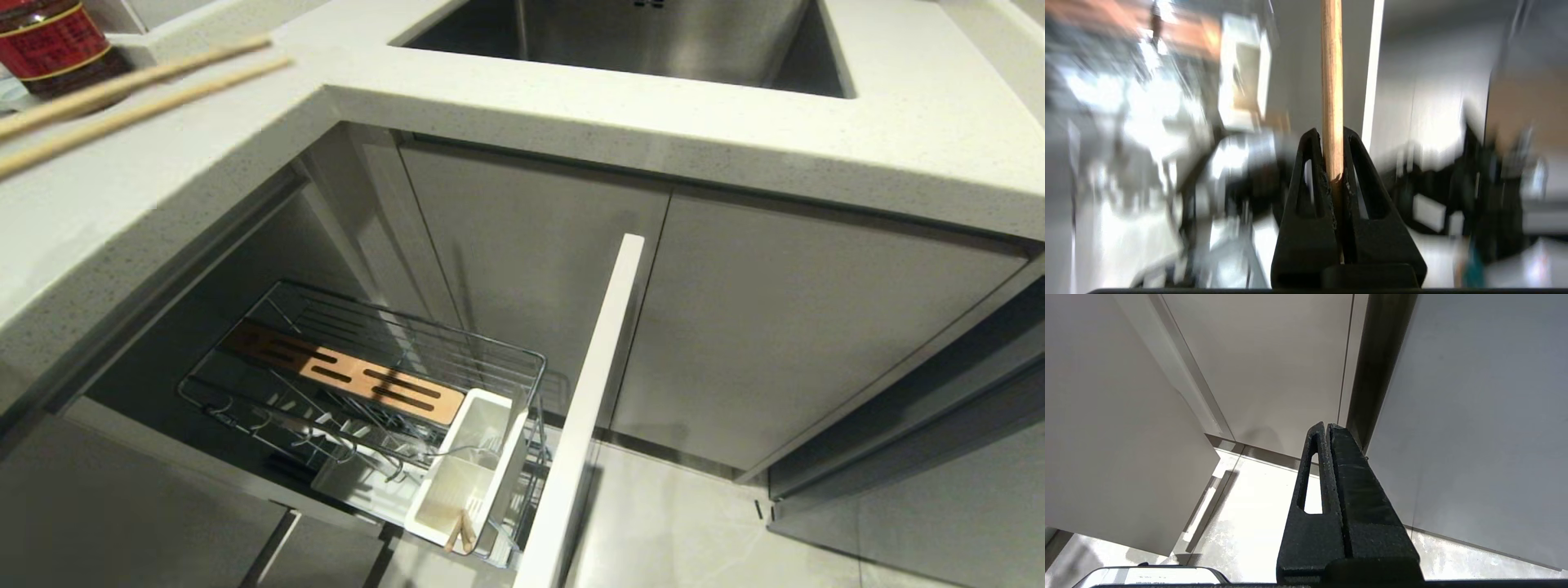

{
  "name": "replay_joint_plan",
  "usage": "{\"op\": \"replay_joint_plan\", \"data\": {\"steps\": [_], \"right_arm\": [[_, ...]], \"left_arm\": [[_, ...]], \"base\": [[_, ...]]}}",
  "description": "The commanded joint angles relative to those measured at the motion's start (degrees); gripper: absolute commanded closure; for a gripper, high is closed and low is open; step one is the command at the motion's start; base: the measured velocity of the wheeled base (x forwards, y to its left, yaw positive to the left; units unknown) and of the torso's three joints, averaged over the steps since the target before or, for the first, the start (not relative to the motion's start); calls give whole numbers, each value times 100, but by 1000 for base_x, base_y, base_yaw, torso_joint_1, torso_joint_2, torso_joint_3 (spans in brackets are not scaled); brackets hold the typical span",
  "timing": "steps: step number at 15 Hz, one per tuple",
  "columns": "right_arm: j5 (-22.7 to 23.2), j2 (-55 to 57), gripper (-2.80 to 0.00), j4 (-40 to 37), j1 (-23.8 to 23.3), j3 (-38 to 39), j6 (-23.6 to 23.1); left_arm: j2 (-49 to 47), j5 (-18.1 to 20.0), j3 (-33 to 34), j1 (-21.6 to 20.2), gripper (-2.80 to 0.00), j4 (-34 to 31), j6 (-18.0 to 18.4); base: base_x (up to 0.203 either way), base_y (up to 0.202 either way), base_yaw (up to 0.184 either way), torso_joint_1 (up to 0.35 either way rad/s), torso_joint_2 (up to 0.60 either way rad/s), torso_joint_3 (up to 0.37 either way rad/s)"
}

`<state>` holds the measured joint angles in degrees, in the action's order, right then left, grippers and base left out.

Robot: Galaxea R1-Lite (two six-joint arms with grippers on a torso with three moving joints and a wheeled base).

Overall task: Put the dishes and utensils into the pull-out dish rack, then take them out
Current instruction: Take the chopsticks out of the cupboard

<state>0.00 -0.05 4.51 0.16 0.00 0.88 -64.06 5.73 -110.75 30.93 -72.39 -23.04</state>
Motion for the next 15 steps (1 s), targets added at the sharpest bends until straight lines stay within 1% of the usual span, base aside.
{"op": "replay_joint_plan", "data": {"steps": [1, 4, 7, 8, 9, 10, 11, 12, 13, 14, 15], "right_arm": [[0, 5, 0, 6, 2, 150, 7], [0, 5, 0, 6, 2, 149, 0], [0, 5, 0, 6, 2, 150, 5], [0, 5, 0, 6, 2, 149, 0], [0, 5, 0, 6, 2, 149, 0], [0, 5, 0, 6, 2, 149, 0], [0, 5, 0, 6, 2, 150, 0], [0, 5, 0, 6, 2, 149, 1], [0, 5, 0, 6, 2, 152, 0], [0, 5, 0, 6, 2, 149, 0], [0, 5, 0, 6, 2, 149, 1]], "left_arm": [[415, 0, -7, -1028, 0, 554, -21], [581, -87, -8, -2424, 0, 1115, -31], [506, -515, -6, -3959, 0, 1493, -54], [458, -603, 3, -4561, 0, 1550, -65], [410, -679, 25, -5075, 0, 1577, -88], [363, -795, 103, -5486, 0, 1595, -150], [322, -1064, 338, -5769, 0, 1605, -249], [291, -1404, 559, -5858, 0, 1609, -339], [245, -1661, 793, -5893, 0, 1582, -446], [155, -1815, 924, -5940, 0, 1489, -610], [86, -1858, 991, -5998, 0, 1375, -694]], "base": [[0, 0, 0, 0, 0, 0], [0, 0, 0, 0, 0, 0], [0, 0, 0, 0, 0, 0], [0, 0, 0, 0, 0, 0], [0, 0, 0, 0, 0, 0], [0, 0, 0, 0, 0, 0], [0, 0, 0, 0, 0, 0], [0, 0, 0, 0, 0, 0], [0, 0, 0, 0, 0, 0], [0, 0, 0, 0, 0, 0], [0, 0, 0, 0, 0, 0]]}}
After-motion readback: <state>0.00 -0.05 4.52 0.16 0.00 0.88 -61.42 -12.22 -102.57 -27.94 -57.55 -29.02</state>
